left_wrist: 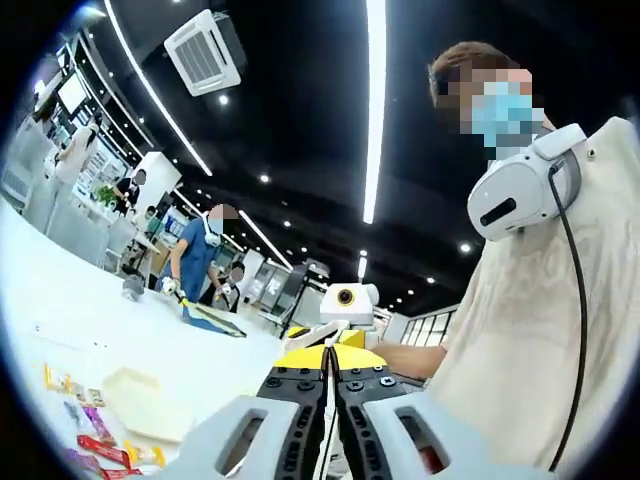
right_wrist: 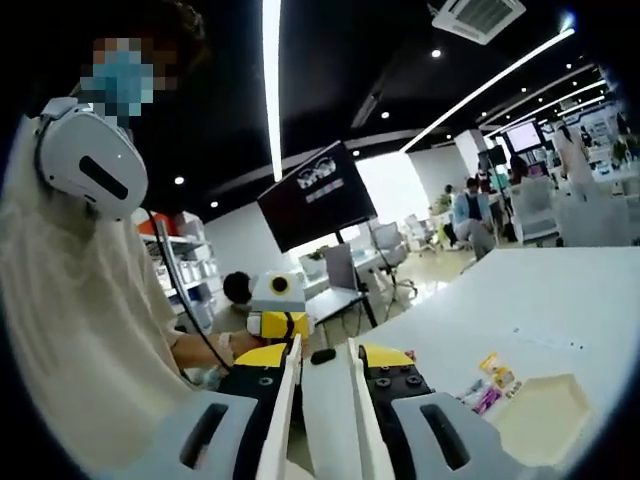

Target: Place the target food into the container with the food tongs after gripping and lifting it, then release it inside without dropping or visibly crushing the food.

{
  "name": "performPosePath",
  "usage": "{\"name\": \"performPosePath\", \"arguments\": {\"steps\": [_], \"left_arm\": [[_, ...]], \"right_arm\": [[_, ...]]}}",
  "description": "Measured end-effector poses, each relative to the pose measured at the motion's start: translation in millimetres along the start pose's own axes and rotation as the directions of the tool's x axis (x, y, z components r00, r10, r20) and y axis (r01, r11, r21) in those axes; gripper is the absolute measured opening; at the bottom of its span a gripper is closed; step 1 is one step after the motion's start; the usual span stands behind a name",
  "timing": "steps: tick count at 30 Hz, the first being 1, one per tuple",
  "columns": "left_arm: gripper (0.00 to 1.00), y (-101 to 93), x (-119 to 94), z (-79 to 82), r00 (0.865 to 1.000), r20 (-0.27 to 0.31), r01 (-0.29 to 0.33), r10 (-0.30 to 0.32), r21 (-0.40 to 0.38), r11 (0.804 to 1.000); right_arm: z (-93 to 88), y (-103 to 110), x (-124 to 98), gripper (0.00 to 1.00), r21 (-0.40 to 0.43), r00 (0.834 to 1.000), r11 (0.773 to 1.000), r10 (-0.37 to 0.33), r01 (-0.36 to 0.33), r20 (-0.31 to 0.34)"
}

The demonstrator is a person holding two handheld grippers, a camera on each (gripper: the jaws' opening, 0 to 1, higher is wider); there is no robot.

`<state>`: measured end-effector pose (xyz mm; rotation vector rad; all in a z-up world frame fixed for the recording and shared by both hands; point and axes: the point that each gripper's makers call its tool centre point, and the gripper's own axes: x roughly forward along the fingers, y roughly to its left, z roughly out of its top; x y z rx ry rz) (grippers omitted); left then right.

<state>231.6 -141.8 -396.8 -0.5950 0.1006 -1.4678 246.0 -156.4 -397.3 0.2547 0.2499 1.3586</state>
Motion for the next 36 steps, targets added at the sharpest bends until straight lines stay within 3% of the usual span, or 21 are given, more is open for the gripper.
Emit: {"name": "performPosePath", "arguments": {"steps": [4, 5, 11, 15, 17, 21, 22, 29, 31, 32, 36], "left_arm": [[0.00, 0.1, -6, 2.1, 1.000, 0.012, -0.015, 0.015, 0.003, 1.000], [0.00, -0.4, -12, 9.4, 0.999, 0.048, -0.019, 0.019, -0.006, 1.000], [0.00, 2.5, -26, 12.5, 0.997, 0.058, -0.059, 0.058, 0.005, 0.998], [0.00, 3.0, -31, 11.0, 0.995, 0.057, -0.077, 0.077, 0.007, 0.997], [0.00, 1.8, -34, 8.3, 0.994, 0.056, -0.094, 0.093, 0.006, 0.996], [0.00, 0.7, -37, 6.0, 0.993, 0.055, -0.103, 0.103, 0.002, 0.995], [0.00, 0.8, -39, 4.0, 0.992, 0.053, -0.112, 0.112, 0.000, 0.994], [0.01, -0.9, -52, -3.1, 0.988, 0.046, -0.150, 0.150, -0.011, 0.989], [0.01, -1.9, -60, -5.1, 0.984, 0.050, -0.172, 0.172, -0.017, 0.985], [0.02, -2.1, -63, -6.5, 0.981, 0.049, -0.187, 0.187, -0.018, 0.982], [0.02, -0.1, -71, -10.9, 0.974, 0.037, -0.223, 0.224, -0.010, 0.975]], "right_arm": [[-1.4, 0, 0, 0.27, 0.002, 1.000, 1.000, -0.006, 0.006, -0.005], [-3.9, -4, -1, 0.27, 0.001, 1.000, 1.000, -0.025, 0.025, -0.016], [-1.3, -5, -1, 0.28, 0.037, 0.999, 0.999, -0.032, 0.032, 0.008], [-4.9, -6, 1, 0.27, 0.028, 0.999, 0.999, -0.043, 0.043, 0.001], [-12.0, -7, 5, 0.27, -0.041, 0.998, 0.998, -0.051, 0.050, -0.021], [-13.3, -10, 7, 0.27, -0.051, 0.998, 0.997, -0.062, 0.062, -0.007], [-15.5, -19, 8, 0.27, -0.045, 0.995, 0.994, -0.103, 0.103, 0.003], [-20.2, -28, 10, 0.27, 0.001, 0.991, 0.991, -0.132, 0.132, 0.029], [-36.1, -32, 14, 0.27, 0.055, 0.989, 0.988, -0.143, 0.144, -0.021], [-46.2, -34, 15, 0.27, 0.034, 0.987, 0.988, -0.151, 0.154, -0.057], [-55.7, -36, 19, 0.26, 0.011, 0.985, 0.987, -0.158, 0.159, -0.076]]}}
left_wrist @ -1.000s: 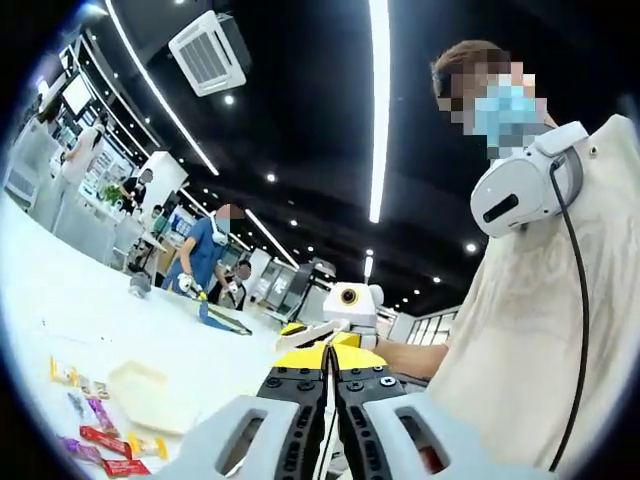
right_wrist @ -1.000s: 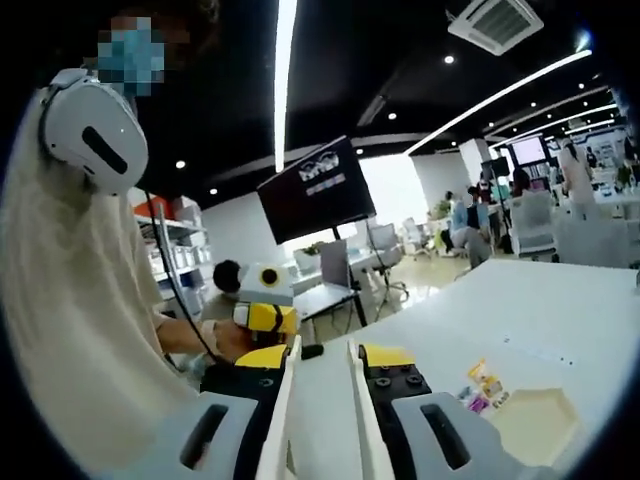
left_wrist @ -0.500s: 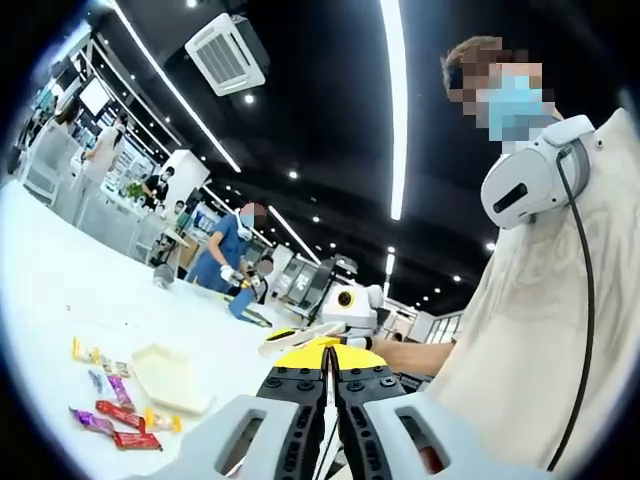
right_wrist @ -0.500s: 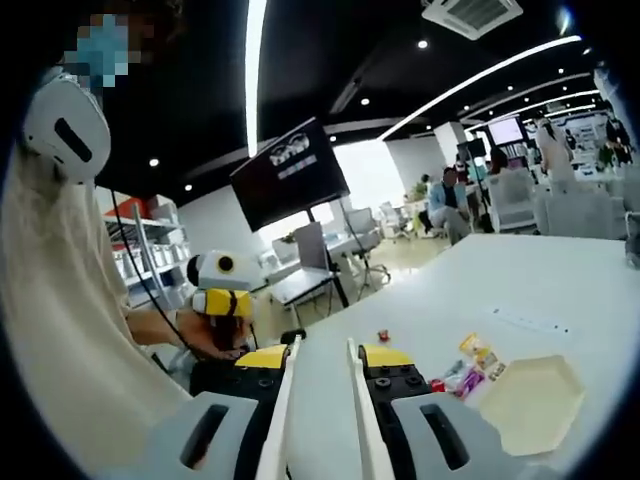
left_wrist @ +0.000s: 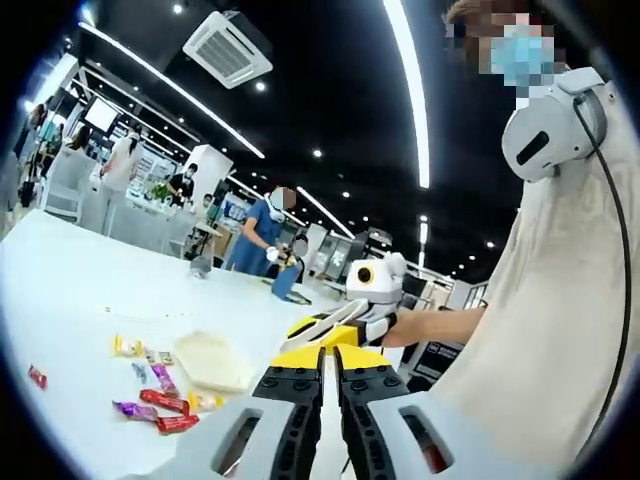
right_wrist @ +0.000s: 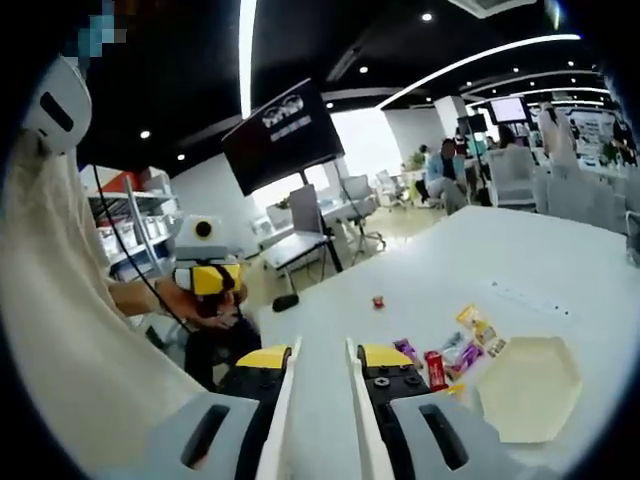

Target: Place the target food into the container with the food tongs after gripping and lifting it, then release it inside without dropping or visibly crushing the food.

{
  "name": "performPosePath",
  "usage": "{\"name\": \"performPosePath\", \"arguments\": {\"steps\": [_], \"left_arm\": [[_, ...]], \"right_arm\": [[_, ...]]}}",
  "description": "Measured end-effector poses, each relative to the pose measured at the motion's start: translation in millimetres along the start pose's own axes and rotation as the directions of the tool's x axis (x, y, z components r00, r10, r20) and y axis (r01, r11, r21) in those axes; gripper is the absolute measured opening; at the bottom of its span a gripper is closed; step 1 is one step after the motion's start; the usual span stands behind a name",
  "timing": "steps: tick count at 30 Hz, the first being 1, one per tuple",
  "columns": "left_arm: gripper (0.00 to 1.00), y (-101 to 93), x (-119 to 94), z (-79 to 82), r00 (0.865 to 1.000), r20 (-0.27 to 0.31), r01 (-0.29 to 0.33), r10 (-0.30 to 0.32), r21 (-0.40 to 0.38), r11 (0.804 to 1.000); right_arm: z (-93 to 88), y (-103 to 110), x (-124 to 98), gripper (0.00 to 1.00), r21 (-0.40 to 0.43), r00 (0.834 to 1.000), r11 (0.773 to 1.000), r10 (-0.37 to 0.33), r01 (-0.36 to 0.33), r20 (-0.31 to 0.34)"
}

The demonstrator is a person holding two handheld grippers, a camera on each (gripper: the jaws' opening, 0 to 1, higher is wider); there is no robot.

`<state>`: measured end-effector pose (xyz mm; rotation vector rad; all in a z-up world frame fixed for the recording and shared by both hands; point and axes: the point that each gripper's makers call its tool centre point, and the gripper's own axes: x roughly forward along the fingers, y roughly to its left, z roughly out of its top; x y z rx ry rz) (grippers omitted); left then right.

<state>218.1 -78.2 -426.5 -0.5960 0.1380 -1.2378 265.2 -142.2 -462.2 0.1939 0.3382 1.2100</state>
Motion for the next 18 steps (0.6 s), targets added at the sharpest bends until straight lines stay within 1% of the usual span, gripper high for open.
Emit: {"name": "performPosePath", "arguments": {"steps": [1, 2, 5, 6, 7, 8, 9, 11, 12, 15, 17, 18], "left_arm": [[0.02, 1.4, -2, -1.7, 1.000, -0.006, -0.013, 0.013, 0.007, 1.000], [0.02, 6.2, -6, -6.5, 0.998, -0.028, -0.052, 0.052, 0.030, 0.998], [0.01, 8.4, -8, -9.3, 0.997, -0.041, -0.070, 0.072, 0.041, 0.997], [0.01, 10.8, -11, -11.9, 0.994, -0.055, -0.094, 0.097, 0.059, 0.994], [0.01, 12.8, -12, -13.2, 0.991, -0.062, -0.111, 0.115, 0.069, 0.991], [0.01, 18.8, -16, -20.8, 0.983, -0.101, -0.146, 0.156, 0.100, 0.984], [0.01, 19.3, -16, -23.9, 0.981, -0.112, -0.148, 0.160, 0.104, 0.983], [0.01, 19.7, -17, -25.1, 0.980, -0.114, -0.150, 0.161, 0.104, 0.983], [0.00, 19.8, -17, -25.8, 0.980, -0.113, -0.150, 0.161, 0.103, 0.983], [0.00, 20.2, -19, -26.4, 0.980, -0.111, -0.153, 0.163, 0.099, 0.983], [0.00, 20.2, -18, -26.3, 0.980, -0.111, -0.152, 0.163, 0.098, 0.983], [0.00, 20.3, -18, -26.3, 0.980, -0.112, -0.152, 0.163, 0.099, 0.983]], "right_arm": [[-2.5, -1, 1, 0.26, 0.005, 1.000, 1.000, 0.001, -0.001, -0.007], [-12.8, -7, 4, 0.26, 0.004, 0.998, 1.000, -0.022, 0.023, -0.053], [-17.5, -10, 5, 0.25, 0.004, 0.997, 0.999, -0.032, 0.033, -0.071], [-21.5, -11, 8, 0.25, 0.010, 0.996, 1.000, -0.027, 0.028, -0.083], [-28.2, -10, 12, 0.25, -0.005, 0.992, 1.000, -0.026, 0.026, -0.122], [-34.3, -6, 16, 0.25, -0.014, 0.987, 1.000, -0.011, 0.009, -0.159], [-36.7, -4, 20, 0.25, -0.047, 0.984, 0.999, -0.017, 0.008, -0.179], [-38.6, -7, 21, 0.24, -0.049, 0.982, 0.999, -0.030, 0.021, -0.189], [-38.6, -13, 20, 0.24, -0.037, 0.981, 0.999, -0.041, 0.035, -0.188], [-39.2, -14, 18, 0.24, -0.006, 0.983, 0.999, -0.035, 0.034, -0.182], [-40.7, -10, 19, 0.24, 0.037, 0.983, 0.999, -0.010, 0.017, -0.183], [-40.7, -10, 19, 0.25, 0.039, 0.983, 0.999, -0.010, 0.017, -0.184]]}}
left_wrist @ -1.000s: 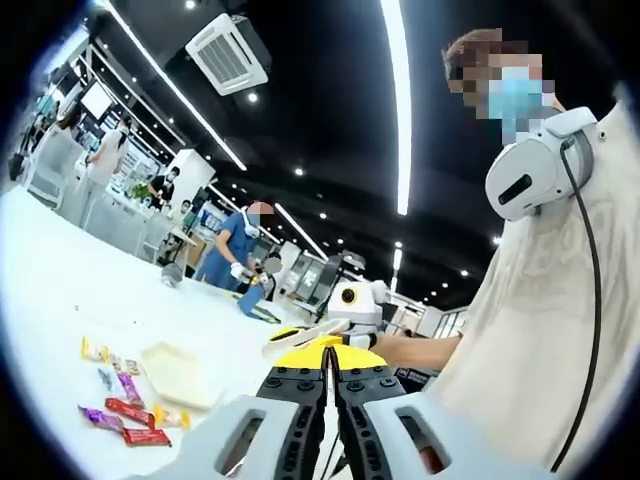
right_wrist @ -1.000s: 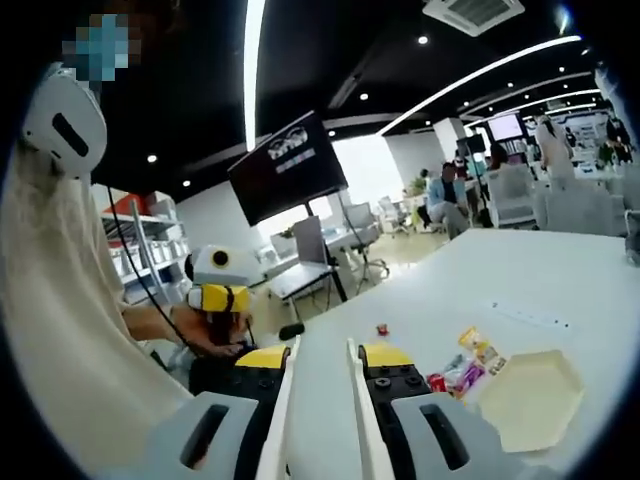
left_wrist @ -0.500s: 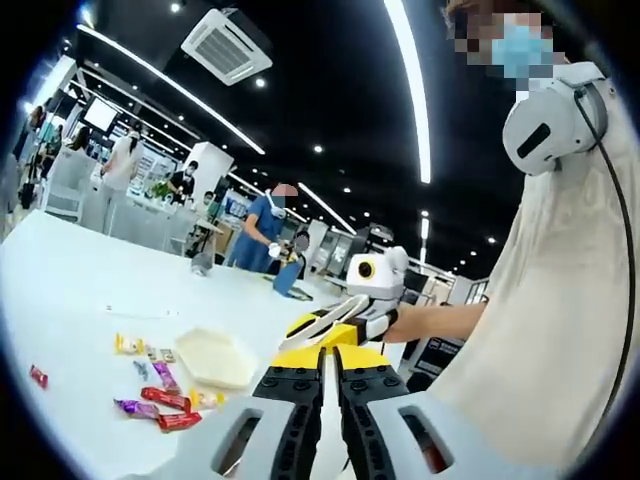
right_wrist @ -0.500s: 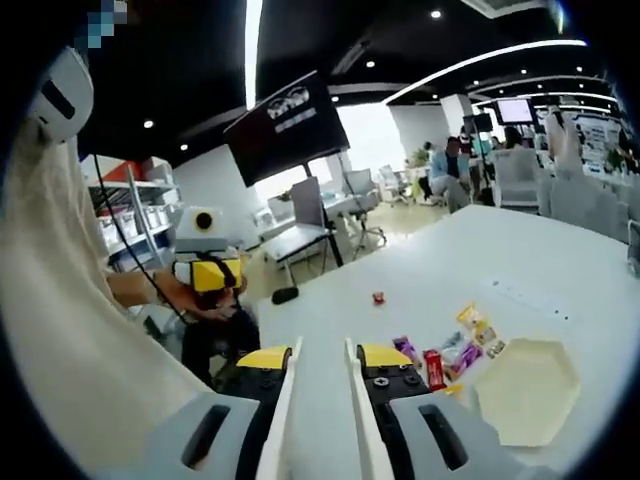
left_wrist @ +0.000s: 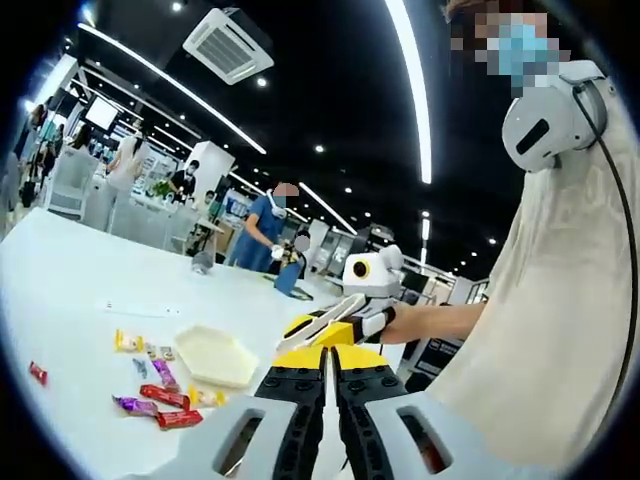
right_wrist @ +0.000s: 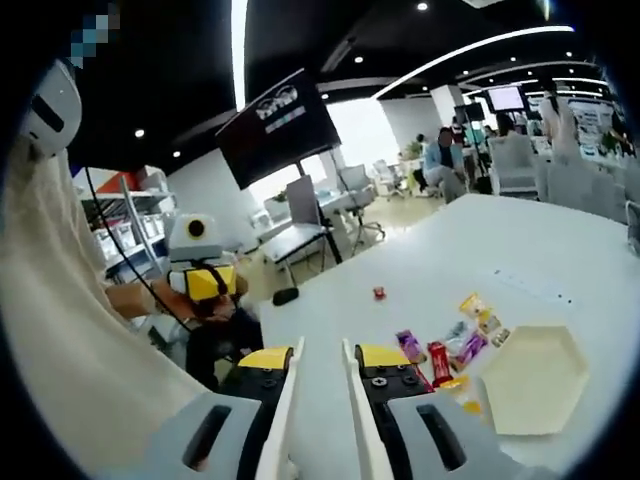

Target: Place the target food into the container with the food tongs after gripping and lifting it, then release it inside without dropping or visibly crushing the food.

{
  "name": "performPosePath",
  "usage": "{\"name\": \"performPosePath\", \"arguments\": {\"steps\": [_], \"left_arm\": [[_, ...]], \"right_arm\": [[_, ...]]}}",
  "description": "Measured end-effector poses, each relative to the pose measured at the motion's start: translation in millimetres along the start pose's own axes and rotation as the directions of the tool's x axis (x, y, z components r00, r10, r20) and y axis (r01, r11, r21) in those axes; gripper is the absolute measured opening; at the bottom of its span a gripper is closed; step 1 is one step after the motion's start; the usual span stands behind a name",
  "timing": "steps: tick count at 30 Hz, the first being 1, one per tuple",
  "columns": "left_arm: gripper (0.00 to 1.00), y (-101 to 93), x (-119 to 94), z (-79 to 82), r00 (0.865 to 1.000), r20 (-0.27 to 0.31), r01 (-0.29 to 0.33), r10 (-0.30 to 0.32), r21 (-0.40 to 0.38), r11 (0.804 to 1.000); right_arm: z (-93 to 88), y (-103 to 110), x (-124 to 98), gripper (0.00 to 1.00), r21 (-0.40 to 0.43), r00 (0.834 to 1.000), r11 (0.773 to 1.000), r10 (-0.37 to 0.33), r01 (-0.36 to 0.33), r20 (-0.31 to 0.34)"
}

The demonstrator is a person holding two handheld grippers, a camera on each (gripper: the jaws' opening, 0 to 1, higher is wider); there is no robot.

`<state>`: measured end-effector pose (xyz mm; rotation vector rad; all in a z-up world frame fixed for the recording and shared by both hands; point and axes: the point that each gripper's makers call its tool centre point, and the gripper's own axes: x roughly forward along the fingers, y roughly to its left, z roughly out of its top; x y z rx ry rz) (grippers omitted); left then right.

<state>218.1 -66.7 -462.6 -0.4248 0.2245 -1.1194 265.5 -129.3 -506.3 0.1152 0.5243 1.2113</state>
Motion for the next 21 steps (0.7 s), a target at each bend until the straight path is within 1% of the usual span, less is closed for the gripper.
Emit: {"name": "performPosePath", "arguments": {"steps": [2, 6, 9, 10, 11, 12, 13, 15, 17, 21], "left_arm": [[0.00, -0.4, 1, 0.3, 1.000, 0.001, 0.002, -0.002, -0.001, 1.000], [0.00, 0.2, 2, 0.7, 1.000, 0.001, 0.004, -0.004, -0.002, 1.000], [0.00, 1.0, 3, 0.8, 1.000, 0.002, 0.004, -0.004, -0.004, 1.000], [0.00, 1.4, 3, 0.9, 1.000, 0.002, 0.002, -0.002, -0.004, 1.000], [0.00, 2.3, 3, 0.6, 1.000, 0.000, -0.003, 0.003, -0.004, 1.000], [0.01, 3.3, 3, 0.1, 1.000, -0.002, -0.008, 0.008, -0.003, 1.000], [0.02, 4.0, 3, -0.2, 1.000, -0.003, -0.012, 0.012, -0.004, 1.000], [0.10, 13.6, 3, -6.2, 0.997, -0.033, -0.063, 0.064, 0.012, 0.998], [0.14, 16.0, 4, -12.0, 0.995, -0.062, -0.079, 0.081, 0.037, 0.996], [0.21, 18.1, 6, -16.7, 0.992, -0.074, -0.101, 0.104, 0.052, 0.994]], "right_arm": [[-1.2, 2, 0, 0.25, 0.010, 1.000, 1.000, 0.012, -0.012, -0.007], [-0.6, 3, 3, 0.25, 0.008, 1.000, 1.000, 0.007, -0.006, -0.010], [-1.4, -6, 3, 0.26, -0.029, 0.999, 0.999, -0.033, 0.033, -0.017], [-4.0, -14, 2, 0.26, -0.077, 0.997, 0.995, -0.067, 0.064, -0.031], [-7.8, -16, 3, 0.26, -0.079, 0.996, 0.995, -0.070, 0.066, -0.048], [-9.3, -20, 3, 0.26, -0.092, 0.995, 0.992, -0.090, 0.085, -0.052], [-10.0, -20, 3, 0.26, -0.094, 0.995, 0.992, -0.088, 0.083, -0.053], [-14.0, -27, 3, 0.26, -0.090, 0.993, 0.991, -0.103, 0.097, -0.064], [-20.5, -35, 4, 0.26, -0.103, 0.988, 0.988, -0.127, 0.118, -0.091], [-31.0, -45, 6, 0.26, -0.120, 0.980, 0.984, -0.146, 0.130, -0.132]]}}
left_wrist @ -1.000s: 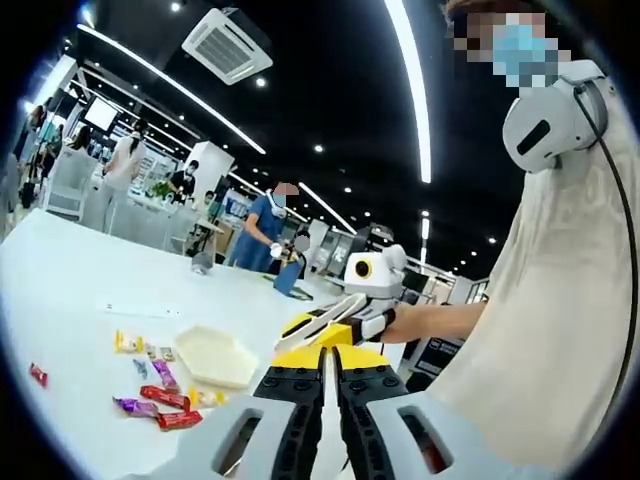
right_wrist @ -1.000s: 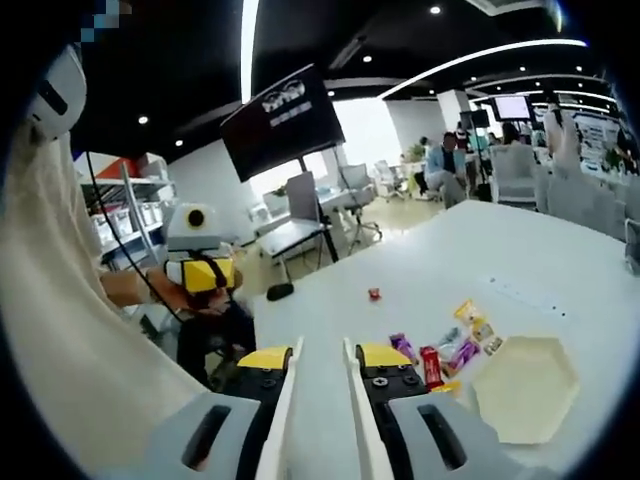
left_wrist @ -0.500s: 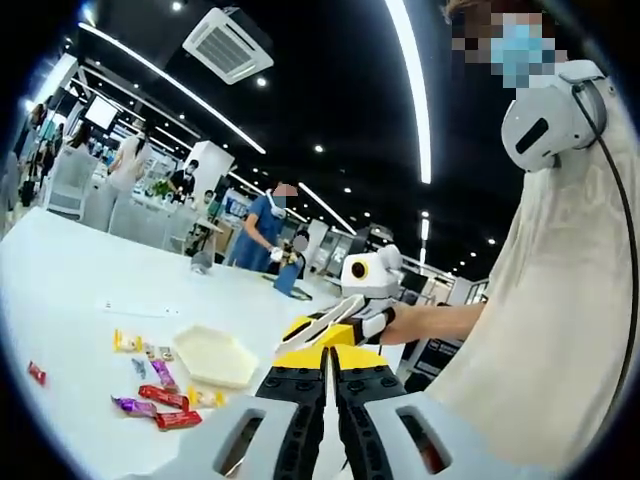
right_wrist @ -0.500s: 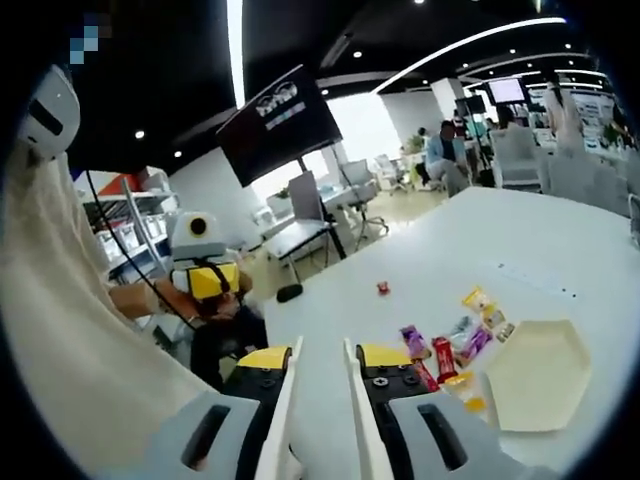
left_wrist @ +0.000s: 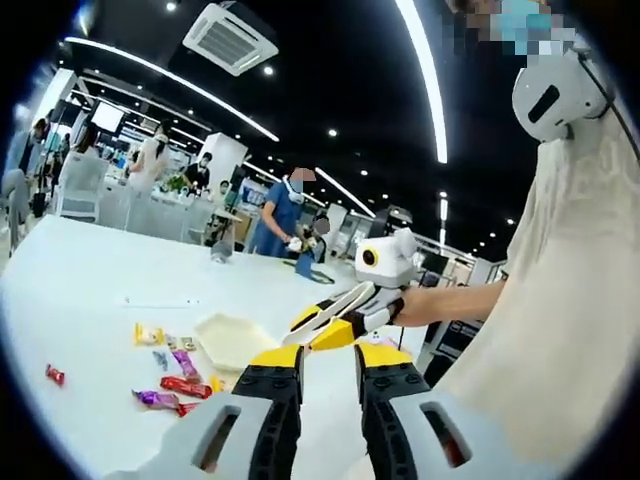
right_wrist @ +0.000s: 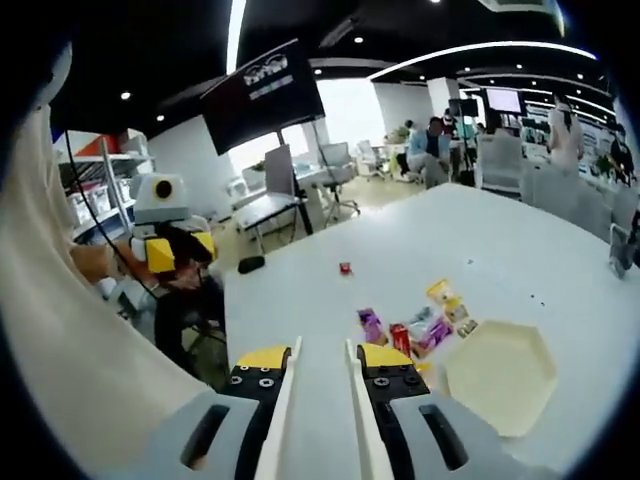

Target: Place the target food into the container with the food tongs after gripping and lifting it, then release it inside without dropping or visibly crushing the food.

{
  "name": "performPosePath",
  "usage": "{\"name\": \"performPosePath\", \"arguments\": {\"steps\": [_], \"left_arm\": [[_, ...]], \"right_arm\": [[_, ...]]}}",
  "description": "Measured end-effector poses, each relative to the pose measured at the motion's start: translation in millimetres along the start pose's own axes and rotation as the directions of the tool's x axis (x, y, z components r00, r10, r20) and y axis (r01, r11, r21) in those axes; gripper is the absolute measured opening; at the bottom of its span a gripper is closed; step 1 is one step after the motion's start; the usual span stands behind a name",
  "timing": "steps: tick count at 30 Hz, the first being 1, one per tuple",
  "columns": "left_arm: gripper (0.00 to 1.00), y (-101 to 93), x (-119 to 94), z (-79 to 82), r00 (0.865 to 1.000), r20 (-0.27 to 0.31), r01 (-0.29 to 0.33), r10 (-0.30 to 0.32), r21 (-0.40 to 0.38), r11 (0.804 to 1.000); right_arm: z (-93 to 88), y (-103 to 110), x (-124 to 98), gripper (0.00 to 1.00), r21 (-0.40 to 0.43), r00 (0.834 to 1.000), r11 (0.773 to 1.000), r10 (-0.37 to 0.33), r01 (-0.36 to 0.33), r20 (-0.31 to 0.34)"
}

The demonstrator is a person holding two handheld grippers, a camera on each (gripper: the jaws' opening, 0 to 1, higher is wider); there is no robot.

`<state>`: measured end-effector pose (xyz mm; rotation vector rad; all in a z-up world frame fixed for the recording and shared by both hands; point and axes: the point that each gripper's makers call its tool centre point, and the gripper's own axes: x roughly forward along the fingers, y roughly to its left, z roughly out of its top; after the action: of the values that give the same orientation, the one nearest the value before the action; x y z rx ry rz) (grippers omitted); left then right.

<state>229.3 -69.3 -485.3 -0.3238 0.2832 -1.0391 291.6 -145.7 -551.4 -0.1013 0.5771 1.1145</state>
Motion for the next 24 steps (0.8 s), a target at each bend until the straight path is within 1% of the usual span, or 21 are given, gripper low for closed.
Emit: {"name": "performPosePath", "arguments": {"steps": [6, 12, 16, 21, 24], "left_arm": [[0.23, 3.5, 0, -1.2, 1.000, -0.004, -0.024, 0.024, 0.006, 1.000], [0.26, 9.3, 0, -8.6, 0.998, -0.038, -0.055, 0.056, 0.028, 0.998], [0.26, 10.5, 0, -10.9, 0.997, -0.044, -0.060, 0.061, 0.028, 0.998], [0.27, 12.0, 0, -13.8, 0.996, -0.051, -0.069, 0.070, 0.027, 0.997], [0.29, 13.9, 0, -15.2, 0.996, -0.049, -0.076, 0.076, 0.019, 0.997]], "right_arm": [[-4.2, -6, 4, 0.26, -0.006, 1.000, 1.000, -0.002, 0.002, -0.019], [-12.6, -20, 10, 0.27, -0.034, 0.998, 0.999, -0.031, 0.029, -0.056], [-18.4, -28, 14, 0.27, -0.046, 0.996, 0.998, -0.045, 0.041, -0.079], [-30.4, -42, 21, 0.27, -0.092, 0.987, 0.993, -0.088, 0.077, -0.131], [-36.9, -49, 24, 0.27, -0.114, 0.982, 0.990, -0.104, 0.087, -0.157]]}}
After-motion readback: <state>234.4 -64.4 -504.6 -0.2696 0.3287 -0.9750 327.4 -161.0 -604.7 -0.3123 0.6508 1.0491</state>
